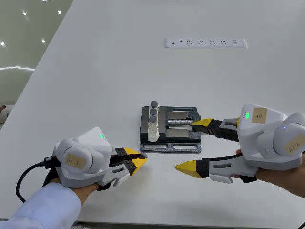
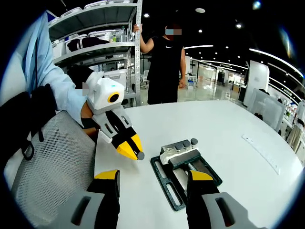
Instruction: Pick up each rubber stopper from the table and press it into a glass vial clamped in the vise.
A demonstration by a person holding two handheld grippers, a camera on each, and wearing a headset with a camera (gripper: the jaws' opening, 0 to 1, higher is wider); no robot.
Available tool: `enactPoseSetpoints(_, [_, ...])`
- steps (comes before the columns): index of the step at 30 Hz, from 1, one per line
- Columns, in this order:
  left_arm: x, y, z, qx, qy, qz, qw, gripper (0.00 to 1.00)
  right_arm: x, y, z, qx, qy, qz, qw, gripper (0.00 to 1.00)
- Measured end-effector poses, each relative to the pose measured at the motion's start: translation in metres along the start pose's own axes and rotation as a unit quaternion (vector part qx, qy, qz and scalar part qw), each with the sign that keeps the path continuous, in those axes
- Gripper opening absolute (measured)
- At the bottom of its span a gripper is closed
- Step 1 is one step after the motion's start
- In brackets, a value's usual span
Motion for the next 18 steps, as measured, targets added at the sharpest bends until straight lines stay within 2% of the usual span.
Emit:
enactPoseSetpoints(4, [0.008,-0.001,0.002,-0.018,-0.010,0.022,0.9996,0.01,0.005,0.002,0.002,0.014,0.014,-0.010,0.9997,0.51])
enactPoseSetpoints(6, [0.009,-0.001,0.003,-0.022,-0.014,0.023,0.9994,0.01,0.008,0.003,0.002,0.021,0.023,-0.015,0.9994,0.49])
enactPoseSetpoints(9, [0.014,-0.001,0.007,-0.040,-0.030,0.043,0.9978,0.01,0.013,0.004,0.004,0.035,0.039,-0.027,0.9983,0.44])
enactPoseSetpoints(11, [0.016,-0.002,0.008,-0.048,-0.036,0.049,0.9970,0.01,0.015,0.005,0.005,0.042,0.043,-0.035,0.9976,0.41])
enactPoseSetpoints(12, [0.020,-0.003,0.012,-0.066,-0.047,0.068,0.9944,0.01,0.016,0.005,0.006,0.045,0.048,-0.038,0.9971,0.40])
enactPoseSetpoints(14, [0.020,-0.003,0.012,-0.071,-0.046,0.070,0.9940,0.01,0.020,0.006,0.006,0.055,0.058,-0.045,0.9958,0.38])
enactPoseSetpoints(16, [0.026,-0.003,0.015,-0.093,-0.050,0.097,0.9896,0.01,0.023,0.007,0.006,0.061,0.067,-0.048,0.9947,0.35])
enactPoseSetpoints(18, [0.029,-0.003,0.018,-0.105,-0.049,0.105,0.9877,0.01,0.027,0.008,0.006,0.075,0.077,-0.054,0.9928,0.32])
Point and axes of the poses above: the centre of the closed fingertips' face, and the gripper's own axes: y roughly backward along the fingers, z roughly to its right, x roughly out of its top, the point moved 8 cm from there along y, roughly backward along the fingers, and after that the axes turned 7 degrees about -x, right-handed, at the moved point
